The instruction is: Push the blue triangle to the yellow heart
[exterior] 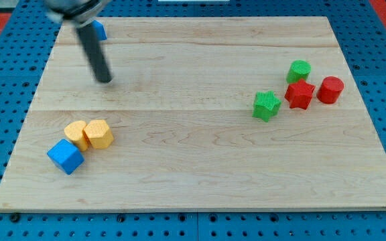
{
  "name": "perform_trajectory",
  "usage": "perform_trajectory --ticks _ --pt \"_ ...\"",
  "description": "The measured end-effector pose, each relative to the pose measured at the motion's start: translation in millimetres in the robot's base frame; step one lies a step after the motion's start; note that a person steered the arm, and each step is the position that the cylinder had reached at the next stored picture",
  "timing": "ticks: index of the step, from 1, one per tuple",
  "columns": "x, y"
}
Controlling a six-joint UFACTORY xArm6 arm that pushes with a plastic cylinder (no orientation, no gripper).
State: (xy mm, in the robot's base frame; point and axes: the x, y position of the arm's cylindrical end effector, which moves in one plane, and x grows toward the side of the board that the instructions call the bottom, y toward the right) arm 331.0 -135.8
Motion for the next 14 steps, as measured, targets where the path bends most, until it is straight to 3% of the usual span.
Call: perform_trajectory --ticks 1,2,3,5,6,7,8,9,10,11,12,13,14 --pt "-89 -18" --pt "-139 -72" --pt "-125 -119" --pt "-42 -108" --pt "-85 -145" --pt "-129 -129" --pt "-99 -31" --pt "-21 -31" --pt "-34 -39" --pt "-80 -36" --pt "-32 -91" --pt "56 -81" --pt "56 -80"
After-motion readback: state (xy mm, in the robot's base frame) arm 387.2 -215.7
